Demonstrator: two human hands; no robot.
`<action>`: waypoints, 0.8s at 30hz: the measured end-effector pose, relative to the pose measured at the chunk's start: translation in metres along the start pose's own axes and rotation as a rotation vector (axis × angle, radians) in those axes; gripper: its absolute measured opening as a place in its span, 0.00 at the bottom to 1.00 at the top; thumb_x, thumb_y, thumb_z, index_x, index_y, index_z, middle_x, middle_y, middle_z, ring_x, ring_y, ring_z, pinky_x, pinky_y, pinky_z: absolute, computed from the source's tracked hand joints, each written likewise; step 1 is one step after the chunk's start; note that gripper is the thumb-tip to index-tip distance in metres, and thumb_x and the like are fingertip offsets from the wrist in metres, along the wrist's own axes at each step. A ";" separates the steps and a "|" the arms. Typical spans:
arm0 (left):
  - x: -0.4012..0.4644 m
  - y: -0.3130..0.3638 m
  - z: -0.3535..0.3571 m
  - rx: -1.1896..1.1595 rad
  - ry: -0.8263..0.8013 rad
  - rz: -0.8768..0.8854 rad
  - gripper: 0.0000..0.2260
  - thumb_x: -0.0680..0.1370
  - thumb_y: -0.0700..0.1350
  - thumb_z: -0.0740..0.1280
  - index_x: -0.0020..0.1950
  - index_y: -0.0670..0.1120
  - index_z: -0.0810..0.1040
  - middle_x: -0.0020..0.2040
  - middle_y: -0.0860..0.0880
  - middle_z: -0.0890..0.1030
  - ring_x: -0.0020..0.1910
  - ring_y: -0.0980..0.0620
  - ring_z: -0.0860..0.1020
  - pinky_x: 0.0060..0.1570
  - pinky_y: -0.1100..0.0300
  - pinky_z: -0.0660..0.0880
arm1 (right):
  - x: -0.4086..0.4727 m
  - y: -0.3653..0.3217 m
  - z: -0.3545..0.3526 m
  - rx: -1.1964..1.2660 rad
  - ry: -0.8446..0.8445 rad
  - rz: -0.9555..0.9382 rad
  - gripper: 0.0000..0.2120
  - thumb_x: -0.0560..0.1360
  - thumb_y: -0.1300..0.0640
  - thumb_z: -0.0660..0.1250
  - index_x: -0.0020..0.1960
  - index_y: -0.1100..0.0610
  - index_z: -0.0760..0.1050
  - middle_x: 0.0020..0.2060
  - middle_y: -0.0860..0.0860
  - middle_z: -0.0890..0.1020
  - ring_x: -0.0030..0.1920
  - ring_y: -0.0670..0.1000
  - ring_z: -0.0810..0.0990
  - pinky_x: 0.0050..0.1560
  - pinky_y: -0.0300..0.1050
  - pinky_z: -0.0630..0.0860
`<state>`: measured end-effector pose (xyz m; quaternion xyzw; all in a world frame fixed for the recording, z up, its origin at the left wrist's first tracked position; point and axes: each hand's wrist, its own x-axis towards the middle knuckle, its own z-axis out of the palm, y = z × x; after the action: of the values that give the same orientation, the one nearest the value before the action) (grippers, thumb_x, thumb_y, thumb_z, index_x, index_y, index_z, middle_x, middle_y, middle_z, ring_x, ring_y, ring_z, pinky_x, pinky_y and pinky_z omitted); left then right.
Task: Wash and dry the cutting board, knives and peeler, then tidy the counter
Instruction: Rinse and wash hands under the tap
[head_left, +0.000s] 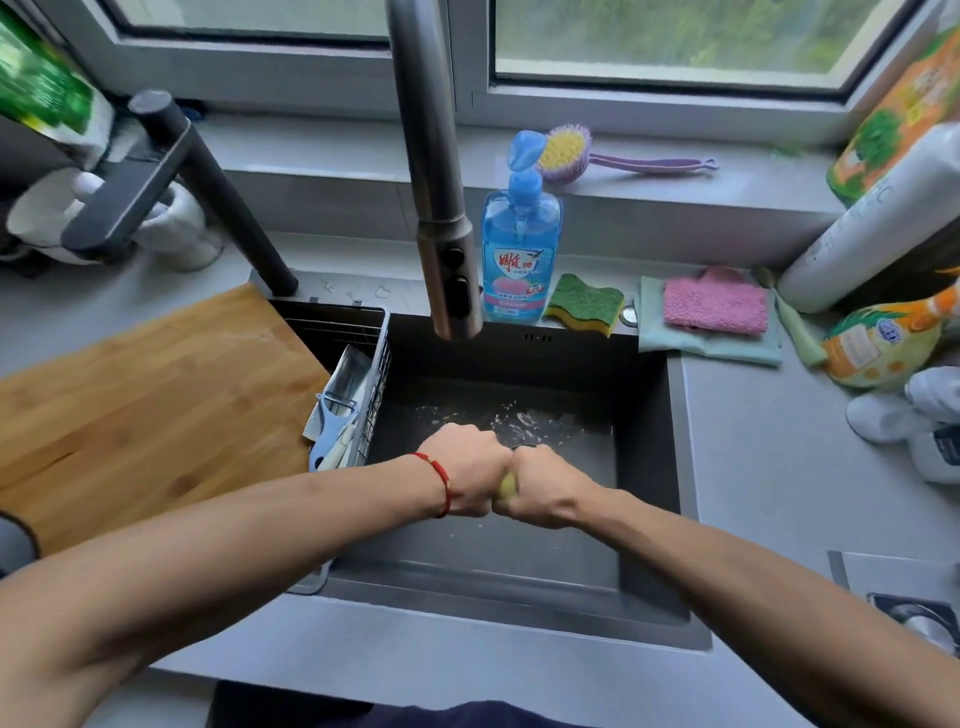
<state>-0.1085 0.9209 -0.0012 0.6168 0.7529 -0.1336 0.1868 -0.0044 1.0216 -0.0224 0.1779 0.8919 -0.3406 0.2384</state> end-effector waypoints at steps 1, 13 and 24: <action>-0.001 0.003 0.006 -0.108 -0.040 -0.082 0.05 0.68 0.44 0.67 0.39 0.50 0.71 0.43 0.43 0.83 0.42 0.39 0.83 0.36 0.56 0.70 | 0.001 0.003 0.002 -0.162 0.066 -0.054 0.09 0.71 0.50 0.66 0.39 0.55 0.77 0.36 0.55 0.82 0.35 0.58 0.81 0.33 0.41 0.71; -0.004 0.009 0.018 -1.155 -0.323 -0.370 0.06 0.68 0.41 0.71 0.36 0.42 0.75 0.25 0.47 0.71 0.20 0.49 0.66 0.23 0.62 0.63 | 0.008 0.028 0.009 -0.543 0.332 -0.335 0.15 0.71 0.53 0.71 0.52 0.56 0.70 0.40 0.55 0.84 0.38 0.64 0.84 0.33 0.47 0.66; -0.033 -0.008 0.023 -0.167 0.699 0.132 0.23 0.75 0.30 0.68 0.70 0.37 0.73 0.62 0.33 0.74 0.54 0.39 0.76 0.52 0.50 0.79 | -0.021 0.014 -0.023 1.131 -0.695 0.262 0.15 0.78 0.56 0.65 0.34 0.50 0.66 0.22 0.44 0.60 0.19 0.41 0.55 0.16 0.34 0.51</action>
<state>-0.1081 0.8805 -0.0075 0.6550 0.7382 0.1597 -0.0239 0.0124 1.0440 -0.0035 0.2622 0.4191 -0.7605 0.4210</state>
